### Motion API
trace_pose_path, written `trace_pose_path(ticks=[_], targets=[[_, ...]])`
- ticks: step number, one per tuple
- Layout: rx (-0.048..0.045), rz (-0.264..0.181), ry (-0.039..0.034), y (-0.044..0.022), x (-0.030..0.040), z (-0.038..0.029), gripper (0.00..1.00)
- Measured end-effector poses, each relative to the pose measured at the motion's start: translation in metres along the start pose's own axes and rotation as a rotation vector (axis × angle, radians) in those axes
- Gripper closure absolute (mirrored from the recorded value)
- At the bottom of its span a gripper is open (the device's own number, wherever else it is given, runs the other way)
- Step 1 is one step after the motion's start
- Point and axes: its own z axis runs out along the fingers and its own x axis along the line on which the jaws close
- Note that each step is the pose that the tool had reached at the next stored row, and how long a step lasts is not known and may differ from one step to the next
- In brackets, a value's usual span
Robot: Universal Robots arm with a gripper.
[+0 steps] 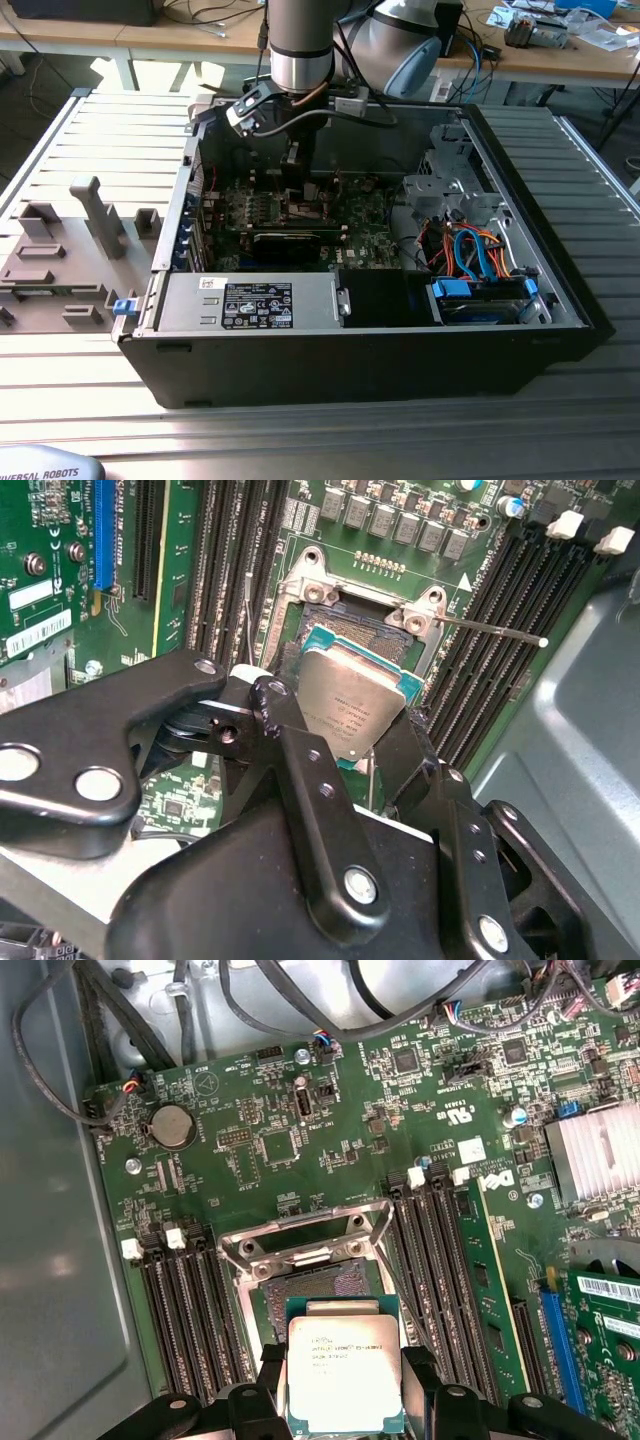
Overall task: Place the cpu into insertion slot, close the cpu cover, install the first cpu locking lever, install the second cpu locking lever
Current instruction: 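Place the cpu into insertion slot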
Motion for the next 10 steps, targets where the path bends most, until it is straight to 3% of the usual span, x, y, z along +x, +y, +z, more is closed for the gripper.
trace_pose_path(ticks=[10], targets=[[0.0004,0.007,-0.0004,0.0000,0.0000,0.0002,0.46]])
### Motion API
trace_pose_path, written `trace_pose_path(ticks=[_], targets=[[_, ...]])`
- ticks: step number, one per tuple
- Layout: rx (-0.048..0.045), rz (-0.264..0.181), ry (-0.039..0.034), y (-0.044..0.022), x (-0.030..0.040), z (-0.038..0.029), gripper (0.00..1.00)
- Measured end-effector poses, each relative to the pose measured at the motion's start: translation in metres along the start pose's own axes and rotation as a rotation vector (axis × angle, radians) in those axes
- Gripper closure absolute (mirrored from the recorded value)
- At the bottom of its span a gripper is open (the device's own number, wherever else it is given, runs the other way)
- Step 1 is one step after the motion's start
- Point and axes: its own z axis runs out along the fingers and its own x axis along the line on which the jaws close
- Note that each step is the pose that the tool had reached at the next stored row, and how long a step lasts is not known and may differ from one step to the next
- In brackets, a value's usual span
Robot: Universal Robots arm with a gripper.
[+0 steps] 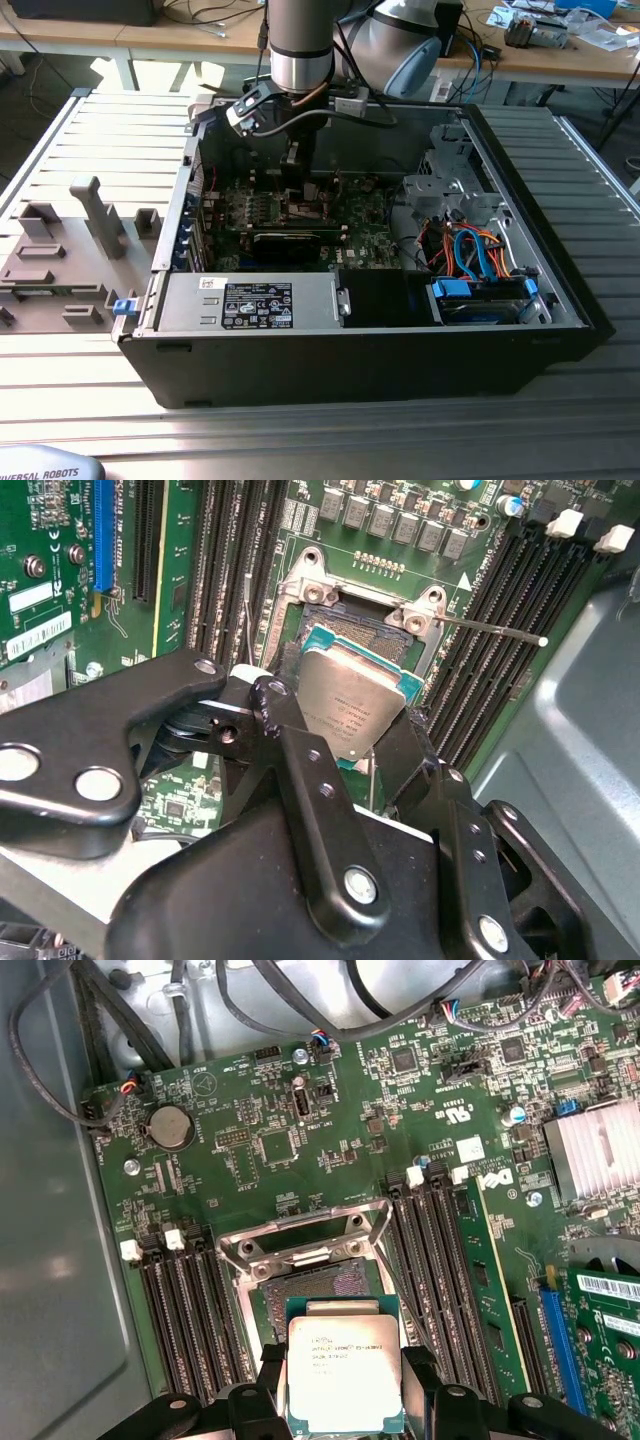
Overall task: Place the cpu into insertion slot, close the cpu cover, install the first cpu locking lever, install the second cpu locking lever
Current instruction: 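Place the cpu into insertion slot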
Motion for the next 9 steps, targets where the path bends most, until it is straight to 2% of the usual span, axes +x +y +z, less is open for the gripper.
trace_pose_path(ticks=[9], targets=[[0.0003,0.005,-0.0004,0.0000,0.0000,0.0002,0.46]])
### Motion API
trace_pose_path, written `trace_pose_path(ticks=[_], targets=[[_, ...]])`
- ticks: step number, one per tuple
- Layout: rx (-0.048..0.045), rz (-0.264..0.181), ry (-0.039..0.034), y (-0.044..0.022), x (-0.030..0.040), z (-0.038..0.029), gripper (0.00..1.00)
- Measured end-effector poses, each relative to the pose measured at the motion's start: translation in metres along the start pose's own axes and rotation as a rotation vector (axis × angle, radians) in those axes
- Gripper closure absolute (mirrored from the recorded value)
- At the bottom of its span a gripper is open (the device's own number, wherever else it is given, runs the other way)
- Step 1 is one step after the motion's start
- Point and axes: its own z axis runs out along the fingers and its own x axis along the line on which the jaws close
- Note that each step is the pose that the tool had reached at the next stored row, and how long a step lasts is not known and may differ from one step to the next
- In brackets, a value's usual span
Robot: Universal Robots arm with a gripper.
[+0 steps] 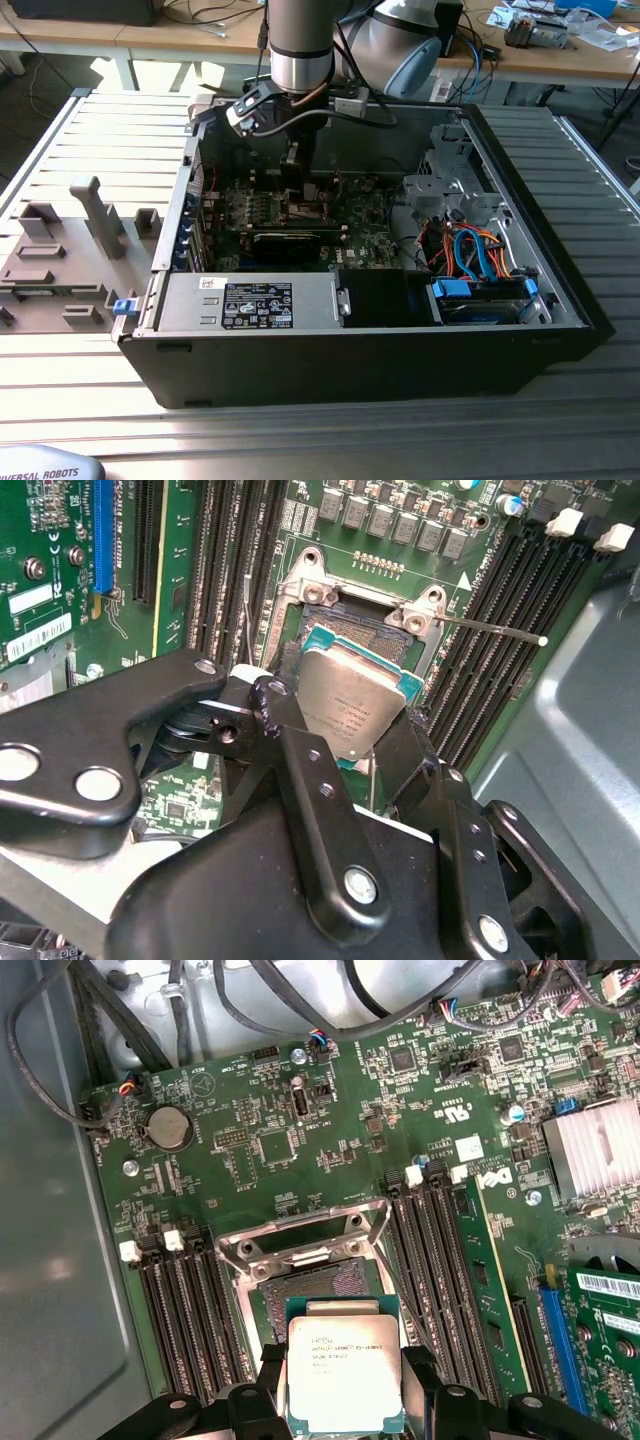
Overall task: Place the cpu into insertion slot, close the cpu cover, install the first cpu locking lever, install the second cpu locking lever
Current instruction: 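Place the cpu into insertion slot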
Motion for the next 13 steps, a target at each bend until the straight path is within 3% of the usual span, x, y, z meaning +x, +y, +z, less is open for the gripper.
trace_pose_path(ticks=[13], targets=[[0.0005,0.008,-0.0004,0.0000,0.0000,0.0004,0.46]])
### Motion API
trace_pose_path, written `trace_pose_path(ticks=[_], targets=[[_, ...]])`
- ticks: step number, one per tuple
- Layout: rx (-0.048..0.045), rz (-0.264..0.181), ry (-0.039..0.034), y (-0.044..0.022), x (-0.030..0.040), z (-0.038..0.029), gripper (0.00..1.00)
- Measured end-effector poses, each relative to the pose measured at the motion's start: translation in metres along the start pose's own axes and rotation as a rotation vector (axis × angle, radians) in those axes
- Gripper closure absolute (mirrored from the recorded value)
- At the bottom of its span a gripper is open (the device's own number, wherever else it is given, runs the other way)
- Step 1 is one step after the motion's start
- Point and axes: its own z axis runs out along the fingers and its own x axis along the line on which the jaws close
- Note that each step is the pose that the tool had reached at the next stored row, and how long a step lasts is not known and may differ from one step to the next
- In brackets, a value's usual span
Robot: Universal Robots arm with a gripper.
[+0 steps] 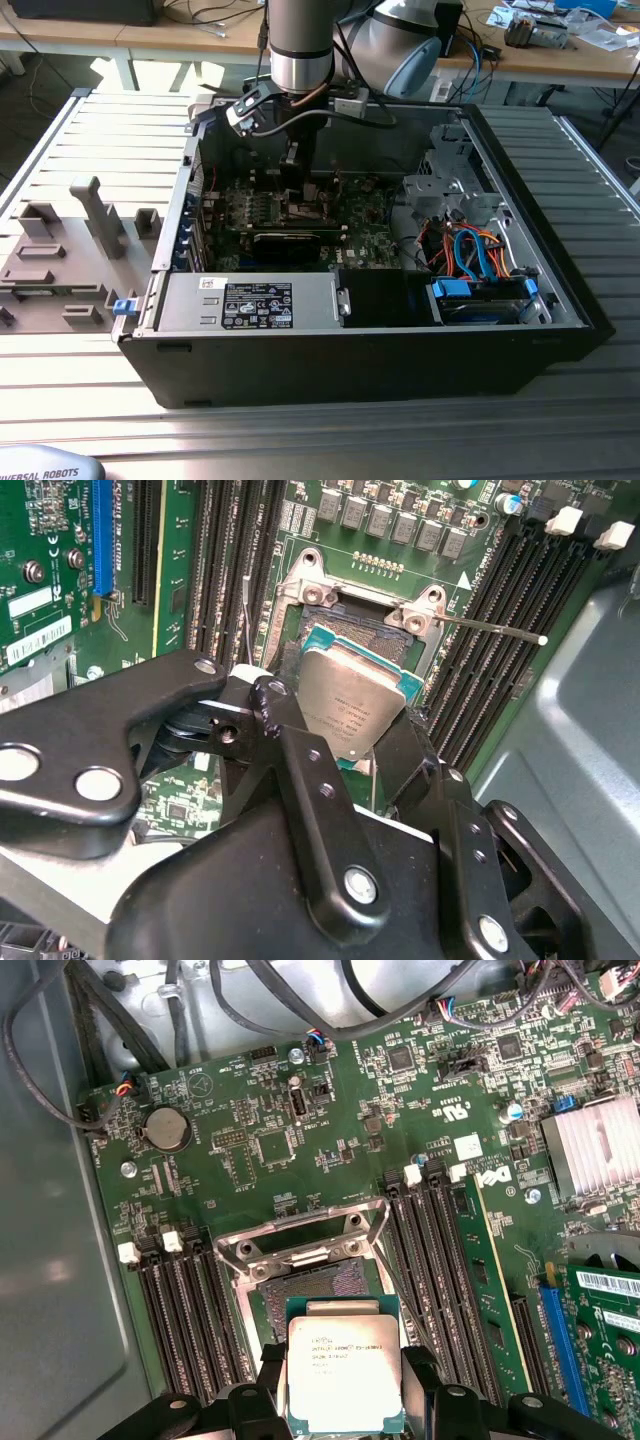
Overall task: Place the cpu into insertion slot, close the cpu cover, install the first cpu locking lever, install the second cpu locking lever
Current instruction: 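Place the cpu into insertion slot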
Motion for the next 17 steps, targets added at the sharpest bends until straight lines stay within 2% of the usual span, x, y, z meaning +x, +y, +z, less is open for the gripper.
trace_pose_path(ticks=[17], targets=[[0.0008,0.012,-0.0005,0.0000,0.0000,0.0007,0.46]])
